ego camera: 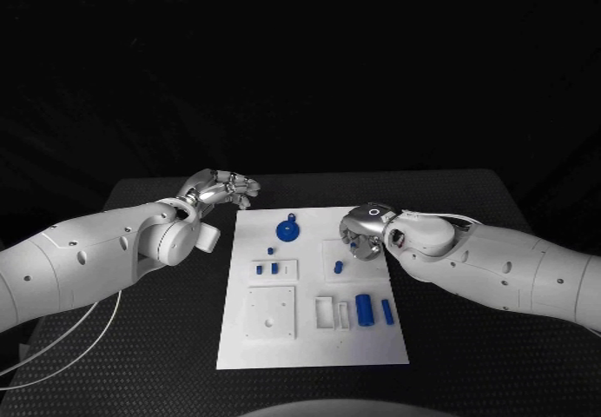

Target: Assemble the parts on the task board

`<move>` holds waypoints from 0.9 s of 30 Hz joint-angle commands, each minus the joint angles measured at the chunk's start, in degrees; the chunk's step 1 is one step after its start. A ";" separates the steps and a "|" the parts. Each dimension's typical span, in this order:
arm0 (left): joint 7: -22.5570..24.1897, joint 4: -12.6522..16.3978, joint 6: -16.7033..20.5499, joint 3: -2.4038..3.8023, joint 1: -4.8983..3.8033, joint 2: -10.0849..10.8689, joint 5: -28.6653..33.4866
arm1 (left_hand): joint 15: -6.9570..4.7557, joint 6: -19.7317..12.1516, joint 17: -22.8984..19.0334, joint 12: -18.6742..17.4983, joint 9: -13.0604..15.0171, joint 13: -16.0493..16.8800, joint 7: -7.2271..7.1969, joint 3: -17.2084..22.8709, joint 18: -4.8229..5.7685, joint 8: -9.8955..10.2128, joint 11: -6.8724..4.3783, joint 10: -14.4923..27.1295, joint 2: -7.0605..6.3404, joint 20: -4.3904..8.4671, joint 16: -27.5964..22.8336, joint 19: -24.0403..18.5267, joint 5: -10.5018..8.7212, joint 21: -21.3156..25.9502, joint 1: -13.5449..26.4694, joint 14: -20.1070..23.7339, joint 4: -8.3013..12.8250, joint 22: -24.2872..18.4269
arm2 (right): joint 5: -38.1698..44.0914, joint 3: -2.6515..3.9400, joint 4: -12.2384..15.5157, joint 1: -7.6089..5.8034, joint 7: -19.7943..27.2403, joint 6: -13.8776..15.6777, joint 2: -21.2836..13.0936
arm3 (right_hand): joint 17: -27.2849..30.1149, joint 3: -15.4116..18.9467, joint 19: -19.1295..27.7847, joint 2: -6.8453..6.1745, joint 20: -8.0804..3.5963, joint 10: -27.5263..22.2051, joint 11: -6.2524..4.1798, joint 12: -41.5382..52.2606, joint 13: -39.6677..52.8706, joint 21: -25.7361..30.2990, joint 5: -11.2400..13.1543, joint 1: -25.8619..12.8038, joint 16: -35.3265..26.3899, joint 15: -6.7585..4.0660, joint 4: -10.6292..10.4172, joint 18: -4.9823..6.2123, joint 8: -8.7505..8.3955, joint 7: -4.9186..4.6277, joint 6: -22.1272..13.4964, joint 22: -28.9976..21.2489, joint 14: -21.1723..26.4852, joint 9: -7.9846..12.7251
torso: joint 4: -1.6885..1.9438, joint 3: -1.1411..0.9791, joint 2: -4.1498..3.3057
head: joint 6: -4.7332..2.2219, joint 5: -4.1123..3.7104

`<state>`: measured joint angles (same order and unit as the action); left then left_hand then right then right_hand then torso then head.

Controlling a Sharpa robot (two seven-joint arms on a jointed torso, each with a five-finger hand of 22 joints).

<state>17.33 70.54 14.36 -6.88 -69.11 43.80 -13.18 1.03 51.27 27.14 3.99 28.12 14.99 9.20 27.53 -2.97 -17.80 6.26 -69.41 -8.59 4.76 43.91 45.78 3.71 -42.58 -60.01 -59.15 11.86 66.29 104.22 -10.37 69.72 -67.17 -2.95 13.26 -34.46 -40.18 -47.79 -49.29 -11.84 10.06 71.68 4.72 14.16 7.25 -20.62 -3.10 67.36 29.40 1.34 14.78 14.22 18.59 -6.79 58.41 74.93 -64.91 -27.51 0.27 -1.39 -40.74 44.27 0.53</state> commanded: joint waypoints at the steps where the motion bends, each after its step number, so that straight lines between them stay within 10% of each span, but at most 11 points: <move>1: 0.05 0.14 -0.90 0.06 -0.13 -0.09 0.40 | -0.01 -0.54 0.11 0.07 -0.07 -0.08 -0.04 -0.05 -0.53 0.04 0.04 0.29 0.55 -0.14 -0.38 0.38 0.22 0.40 0.01 -0.46 0.42 0.10 | 1.52 -0.93 -0.21 1.26 -1.19 -4.15 -0.35 | -0.17 -0.89 -0.69 0.72 0.01 0.80 -0.56 -0.66 0.41 -0.06 0.12 0.49 0.56 -0.15 -0.11 0.78 0.51 0.28 0.88 0.77 -0.68 -0.10 | 0.00 0.00 0.02 | 0.05 -0.06; 27: 0.11 0.15 -0.85 0.05 -0.13 0.06 0.40 | -0.04 -0.61 0.38 0.08 -0.08 -0.12 -0.02 -0.03 -0.55 0.02 0.09 0.40 0.66 -0.13 -0.61 0.51 0.31 0.48 -0.11 -0.71 0.53 0.18 | 0.40 -0.34 2.22 1.22 -1.80 1.16 -2.60 | -1.10 -3.33 -3.40 0.73 -1.09 3.51 -1.72 -0.39 2.28 -1.07 0.33 0.33 1.90 -1.20 -0.77 0.78 1.99 1.28 2.82 1.03 -2.72 -1.56 | -0.07 -0.03 -0.01 | -0.23 -0.12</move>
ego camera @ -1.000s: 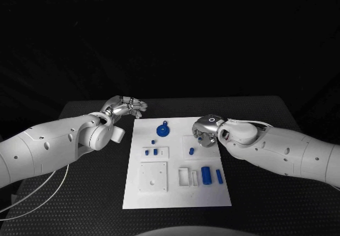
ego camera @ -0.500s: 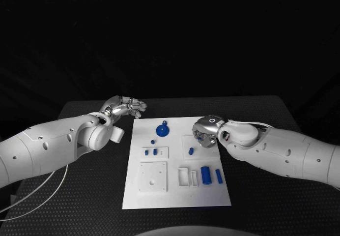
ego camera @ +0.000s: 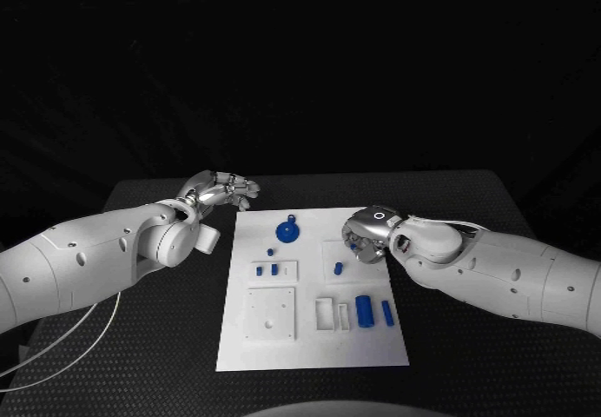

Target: Assemble the parts on the task board

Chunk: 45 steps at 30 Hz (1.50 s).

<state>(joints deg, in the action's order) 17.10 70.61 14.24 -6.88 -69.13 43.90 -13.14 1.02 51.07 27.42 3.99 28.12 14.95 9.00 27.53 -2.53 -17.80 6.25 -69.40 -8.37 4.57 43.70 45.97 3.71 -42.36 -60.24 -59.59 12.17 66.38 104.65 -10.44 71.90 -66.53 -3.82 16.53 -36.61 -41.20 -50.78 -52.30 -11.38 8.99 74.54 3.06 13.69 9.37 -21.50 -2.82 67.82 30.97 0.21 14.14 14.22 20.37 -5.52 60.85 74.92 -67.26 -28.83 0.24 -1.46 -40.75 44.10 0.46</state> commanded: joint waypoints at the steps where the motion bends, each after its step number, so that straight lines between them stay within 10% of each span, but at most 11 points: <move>1: 0.32 0.02 -0.68 0.05 -0.11 -0.05 0.37 | -0.02 -0.42 0.10 0.08 -0.07 -0.08 0.18 -0.03 -0.99 0.02 0.10 0.40 0.44 0.06 -0.41 0.32 0.31 0.27 0.12 -0.28 0.22 0.09 | -0.03 -0.10 0.13 0.57 -0.98 -1.96 -0.50 | -0.09 -0.35 -0.41 0.25 -0.02 0.65 -0.06 0.08 0.18 -0.21 0.05 -0.13 0.34 -0.08 -0.14 0.78 0.21 0.02 0.39 1.05 -0.39 -0.26 | -0.04 0.04 0.00 | -0.05 -0.05; 18: 0.04 -0.58 -0.95 0.05 -0.11 -0.07 1.11 | 0.01 -0.76 0.32 0.07 -0.15 -0.13 0.32 -0.12 -0.97 0.15 0.14 0.53 0.41 0.03 -0.73 0.36 0.33 0.43 0.28 -0.32 0.18 0.13 | -1.99 2.44 2.51 -0.73 -0.40 -3.01 -1.87 | -0.28 -0.56 -0.67 -0.03 -0.12 0.87 -0.14 0.03 0.50 -0.34 0.06 -0.22 0.48 -0.17 -0.44 0.78 0.38 0.07 0.38 1.09 -0.54 -0.65 | 0.01 0.04 0.01 | -0.13 -0.14; 34: -0.29 -0.72 -1.36 0.06 -0.13 0.05 1.43 | 0.05 -1.08 0.50 0.06 -0.22 -0.18 0.44 -0.14 -0.97 0.29 0.20 0.68 0.38 0.01 -1.02 0.37 0.34 0.58 0.36 -0.33 0.14 0.17 | -5.00 2.83 3.41 -1.16 -0.02 -4.89 -2.84 | -0.32 -0.64 -0.52 -0.01 -0.11 0.62 -0.04 -0.23 0.64 -0.24 0.06 -0.38 0.36 -0.11 -0.64 0.78 0.31 -0.02 0.05 1.05 -0.31 -0.85 | -0.04 0.02 -0.02 | -0.06 -0.11; 41: -0.33 -0.71 -1.43 0.06 -0.18 0.09 1.50 | 0.06 -1.20 0.57 0.05 -0.25 -0.20 0.49 -0.14 -0.97 0.34 0.22 0.73 0.37 0.00 -1.11 0.37 0.34 0.62 0.39 -0.33 0.13 0.19 | -5.99 2.81 2.54 -1.28 -0.17 -5.18 -2.84 | 1.32 1.21 4.93 -3.55 0.95 -6.91 3.59 -5.32 -1.09 2.41 -0.31 -1.27 -3.19 2.58 0.08 -0.40 -2.76 -2.31 -5.28 1.02 5.10 0.25 | -0.06 0.04 0.00 | -0.04 -0.06; 45: -0.34 -0.73 -1.47 0.06 -0.18 0.10 1.51 | 0.07 -1.24 0.60 0.06 -0.26 -0.20 0.51 -0.16 -0.96 0.35 0.22 0.74 0.36 -0.01 -1.16 0.38 0.34 0.64 0.43 -0.34 0.10 0.19 | -6.12 2.79 2.19 -1.28 -0.07 -4.47 -2.45 | 2.00 3.62 6.46 -4.49 1.23 -9.99 5.12 -7.36 -2.53 2.94 -0.31 -1.57 -3.92 3.27 0.28 -0.66 -4.12 -1.25 -7.67 1.26 6.18 1.27 | 0.00 -0.02 -0.01 | -0.08 -0.03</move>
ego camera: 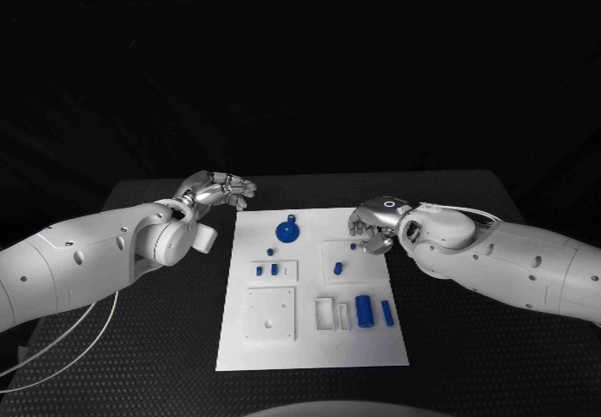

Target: Assemble the parts on the task board

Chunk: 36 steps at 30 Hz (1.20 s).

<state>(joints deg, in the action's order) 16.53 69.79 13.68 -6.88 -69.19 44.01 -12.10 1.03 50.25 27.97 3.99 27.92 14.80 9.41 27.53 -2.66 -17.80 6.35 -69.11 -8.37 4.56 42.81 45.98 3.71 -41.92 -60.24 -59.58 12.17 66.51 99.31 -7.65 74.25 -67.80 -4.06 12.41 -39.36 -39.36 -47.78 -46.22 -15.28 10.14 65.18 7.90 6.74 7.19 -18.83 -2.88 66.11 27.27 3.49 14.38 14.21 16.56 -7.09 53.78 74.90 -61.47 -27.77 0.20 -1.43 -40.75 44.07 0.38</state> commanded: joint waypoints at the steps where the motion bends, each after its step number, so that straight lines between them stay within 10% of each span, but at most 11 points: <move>1: 0.23 0.07 -0.90 0.06 -0.12 -0.01 0.47 | 0.06 -0.42 0.06 0.06 -0.07 -0.06 0.11 -0.16 -0.84 0.35 0.12 0.45 0.37 0.00 -0.28 0.37 0.34 0.20 0.43 -0.35 0.10 0.07 | -0.78 -0.02 -0.33 -0.01 0.18 -0.25 0.51 | 0.26 1.07 0.53 -0.79 0.11 -0.87 0.38 -0.59 -0.53 0.30 -0.13 0.12 -0.31 0.03 0.09 -0.67 -0.41 0.36 -0.85 1.29 0.56 0.32 | 0.03 -0.07 -0.02 | 0.00 0.03; 14: 0.25 -0.06 -0.93 0.06 -0.12 -0.25 0.51 | 0.06 -0.47 0.13 0.07 -0.07 -0.07 0.12 -0.15 -0.85 0.35 0.12 0.46 0.36 0.00 -0.35 0.38 0.33 0.24 0.41 -0.38 0.11 0.09 | -1.59 -0.73 -1.72 0.59 1.67 1.02 2.27 | 0.39 2.14 0.52 -0.21 0.19 1.95 -0.85 0.90 -0.73 -0.24 0.05 1.60 0.08 -0.22 -0.67 -0.48 0.73 -0.97 0.86 1.34 0.62 0.35 | 0.06 -0.05 -0.02 | 0.13 -0.04; 23: 0.21 -0.03 -0.94 0.05 -0.12 -0.19 0.51 | 0.06 -0.52 0.19 0.08 -0.08 -0.07 0.14 -0.14 -0.85 0.37 0.12 0.48 0.35 0.00 -0.41 0.39 0.32 0.27 0.39 -0.40 0.13 0.10 | -0.23 -0.82 -1.93 0.87 1.17 -0.10 2.48 | -1.02 1.96 -1.63 1.37 0.05 6.78 -2.99 3.75 0.96 -1.53 0.09 2.22 2.25 -1.11 -1.29 0.29 2.95 0.48 4.70 1.30 -1.35 -0.52 | 0.09 0.05 -0.02 | 0.27 -0.05; 36: 0.18 0.01 -0.95 0.05 -0.12 -0.11 0.51 | 0.06 -0.61 0.29 0.09 -0.09 -0.08 0.18 -0.15 -0.86 0.38 0.13 0.50 0.34 -0.01 -0.50 0.42 0.31 0.31 0.38 -0.44 0.14 0.14 | 1.31 -1.38 -3.79 1.47 0.63 -0.33 3.40 | -1.65 1.48 -1.63 1.59 0.15 7.11 -3.22 3.87 1.64 -1.51 0.07 2.43 2.58 -1.14 -1.04 0.40 3.05 0.64 4.98 1.18 -1.00 -0.67 | 0.10 -0.01 -0.05 | 0.40 0.08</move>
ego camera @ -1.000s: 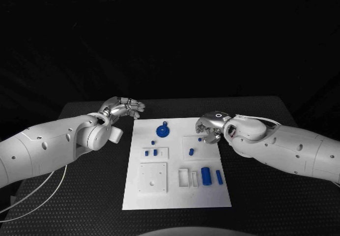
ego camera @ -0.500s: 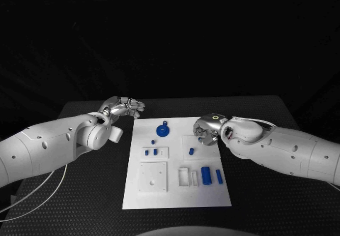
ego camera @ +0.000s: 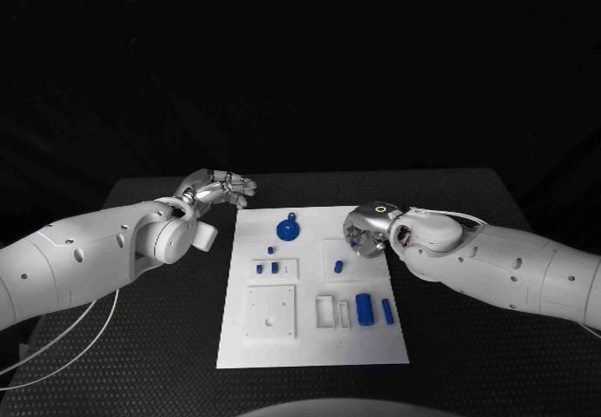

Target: Assemble the parts on the task board

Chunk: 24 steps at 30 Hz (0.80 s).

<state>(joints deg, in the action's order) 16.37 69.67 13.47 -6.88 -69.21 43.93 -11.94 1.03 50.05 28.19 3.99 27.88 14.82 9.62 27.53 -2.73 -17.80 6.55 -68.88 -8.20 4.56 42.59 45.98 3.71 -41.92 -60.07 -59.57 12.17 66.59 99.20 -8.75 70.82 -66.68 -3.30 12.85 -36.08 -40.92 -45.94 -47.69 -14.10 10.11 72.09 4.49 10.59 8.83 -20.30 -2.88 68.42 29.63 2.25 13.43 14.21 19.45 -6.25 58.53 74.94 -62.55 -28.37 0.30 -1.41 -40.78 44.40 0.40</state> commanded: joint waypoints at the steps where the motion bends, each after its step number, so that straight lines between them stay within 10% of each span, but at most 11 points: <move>1: 0.33 0.15 -0.74 0.05 -0.10 -0.04 0.35 | 0.06 -0.41 0.08 0.09 -0.05 -0.10 -0.03 -0.15 -0.78 0.39 -0.07 0.28 0.18 -0.01 -0.29 0.42 0.31 0.31 0.21 -0.45 0.14 0.06 | 1.42 -0.32 -0.46 0.42 -0.10 -0.74 0.22 | -0.10 -0.39 -0.15 0.40 0.18 0.18 0.19 0.01 0.01 -0.04 0.07 0.12 0.21 0.11 -0.08 0.39 0.15 -0.20 0.22 1.14 0.10 -0.08 | 0.00 -0.03 -0.04 | 0.08 0.08; 24: 0.23 0.49 -0.67 0.05 -0.10 -0.02 0.35 | 0.05 -0.54 0.26 0.11 -0.07 -0.12 0.02 -0.12 -0.80 0.40 -0.06 0.32 0.21 0.00 -0.44 0.47 0.30 0.38 0.16 -0.54 0.15 0.12 | 4.95 -1.28 -0.83 1.14 -1.90 -0.70 0.71 | -1.62 -2.33 -1.94 2.05 -0.03 2.34 -0.92 0.93 2.23 -1.06 -0.01 0.93 1.53 -0.69 0.28 0.79 1.07 0.73 2.71 1.22 -1.39 -0.73 | -0.03 0.01 0.04 | 0.36 -0.26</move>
<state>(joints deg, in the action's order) 16.27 69.99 13.45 -6.88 -69.21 44.01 -11.92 1.03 50.05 28.39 3.99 27.89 14.78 9.62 27.53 -3.01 -17.59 6.44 -68.80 -8.21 4.55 42.37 45.98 3.71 -41.92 -60.08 -59.57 12.17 66.63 101.96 -9.43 70.35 -66.36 -3.86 14.76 -35.21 -42.50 -47.92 -49.23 -12.64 10.21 74.13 3.47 11.25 10.99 -21.17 -2.86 69.09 30.97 1.63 13.84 14.21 20.13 -5.56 60.90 74.92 -63.58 -29.05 0.24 -1.40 -40.76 44.84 0.18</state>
